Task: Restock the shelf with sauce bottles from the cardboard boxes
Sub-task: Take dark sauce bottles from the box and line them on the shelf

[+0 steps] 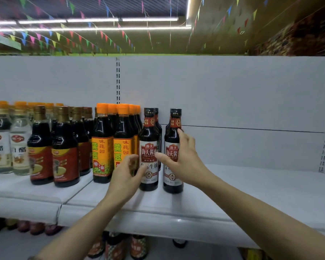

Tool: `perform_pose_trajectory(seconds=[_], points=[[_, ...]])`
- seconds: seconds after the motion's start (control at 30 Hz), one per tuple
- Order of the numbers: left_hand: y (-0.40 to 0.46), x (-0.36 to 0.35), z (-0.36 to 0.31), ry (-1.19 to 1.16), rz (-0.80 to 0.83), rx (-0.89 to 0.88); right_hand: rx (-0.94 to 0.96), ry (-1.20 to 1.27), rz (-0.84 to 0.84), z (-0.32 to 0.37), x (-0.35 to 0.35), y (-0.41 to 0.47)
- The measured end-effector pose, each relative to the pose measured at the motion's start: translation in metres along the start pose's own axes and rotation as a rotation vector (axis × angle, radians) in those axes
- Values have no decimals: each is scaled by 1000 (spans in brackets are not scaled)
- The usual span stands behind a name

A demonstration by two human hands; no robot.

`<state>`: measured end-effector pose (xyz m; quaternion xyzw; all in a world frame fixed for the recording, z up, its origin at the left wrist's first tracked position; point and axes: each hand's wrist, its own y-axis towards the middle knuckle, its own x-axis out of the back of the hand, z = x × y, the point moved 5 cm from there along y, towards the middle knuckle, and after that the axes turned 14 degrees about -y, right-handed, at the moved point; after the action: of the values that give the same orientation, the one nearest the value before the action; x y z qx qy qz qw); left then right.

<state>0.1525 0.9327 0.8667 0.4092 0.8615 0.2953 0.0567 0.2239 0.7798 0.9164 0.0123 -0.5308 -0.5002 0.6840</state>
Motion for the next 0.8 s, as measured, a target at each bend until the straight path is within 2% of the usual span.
perform_pose_trajectory(seconds=[0.23, 0.4, 0.63, 0.8], points=[[-46, 51, -4, 35, -62, -35, 88, 105, 104, 49, -14, -44], [-90, 110, 3, 16, -116, 46, 155, 133, 249, 97, -43, -67], [-147, 227, 16, 142, -150, 96, 273, 192, 434, 205, -111, -93], [-213, 344, 25, 297, -154, 251, 346, 269, 623, 307, -179, -134]])
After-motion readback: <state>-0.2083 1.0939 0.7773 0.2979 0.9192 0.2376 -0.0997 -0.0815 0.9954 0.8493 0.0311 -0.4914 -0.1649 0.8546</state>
